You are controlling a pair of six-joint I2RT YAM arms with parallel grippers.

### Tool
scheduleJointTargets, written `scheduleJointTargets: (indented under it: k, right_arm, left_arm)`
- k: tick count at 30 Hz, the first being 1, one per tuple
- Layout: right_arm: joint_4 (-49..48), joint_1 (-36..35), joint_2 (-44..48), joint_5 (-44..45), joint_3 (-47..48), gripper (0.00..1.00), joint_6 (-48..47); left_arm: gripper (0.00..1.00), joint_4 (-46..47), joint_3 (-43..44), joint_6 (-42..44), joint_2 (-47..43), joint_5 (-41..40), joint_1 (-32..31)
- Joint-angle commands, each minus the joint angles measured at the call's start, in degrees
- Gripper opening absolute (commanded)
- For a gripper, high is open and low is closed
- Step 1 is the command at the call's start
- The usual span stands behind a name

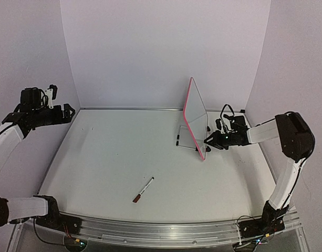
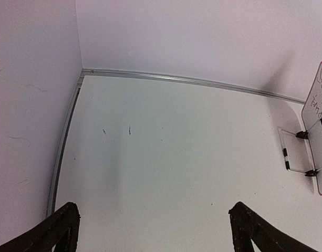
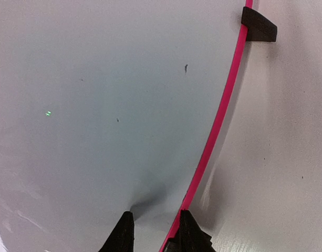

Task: Write a sentence on the whiteboard
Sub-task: Adjust the whiteboard.

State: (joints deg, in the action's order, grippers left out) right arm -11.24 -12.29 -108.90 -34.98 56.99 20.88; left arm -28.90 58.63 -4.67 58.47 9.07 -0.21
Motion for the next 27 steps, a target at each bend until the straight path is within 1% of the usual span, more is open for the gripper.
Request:
scheduleJointTargets:
  k: [1, 14, 17, 24, 27]
  right_arm:
    - [-2.83, -0.98, -0.27, -2.17, -2.12, 0.27, -0.3]
    - [-4.82, -5.56, 2.85, -2.28, -7.13, 0.26, -0.17]
    - [-4.95, -6.95, 3.18, -1.95, -7.58, 0.24, -0.5]
    - [-5.58, -10.55, 3.27, 1.05, -7.57, 0.23, -0.89]
    - [-5.6, -12.08, 3.0, 3.04, -7.29, 0.2, -1.39]
  left_arm:
    - [0.99, 1.84, 0.27, -0.03, 0.17, 0.13, 0.02]
    - [1.0, 1.88, 0.22, -0.34, 0.4, -0.17, 0.03]
    - [0.99, 1.85, 0.45, -0.48, 0.76, -0.21, 0.01]
    - [1.0, 1.61, 0.72, -0.61, 1.42, -0.03, 0.02]
    - [0.99, 1.59, 0.85, -0.57, 1.43, -0.25, -0.01]
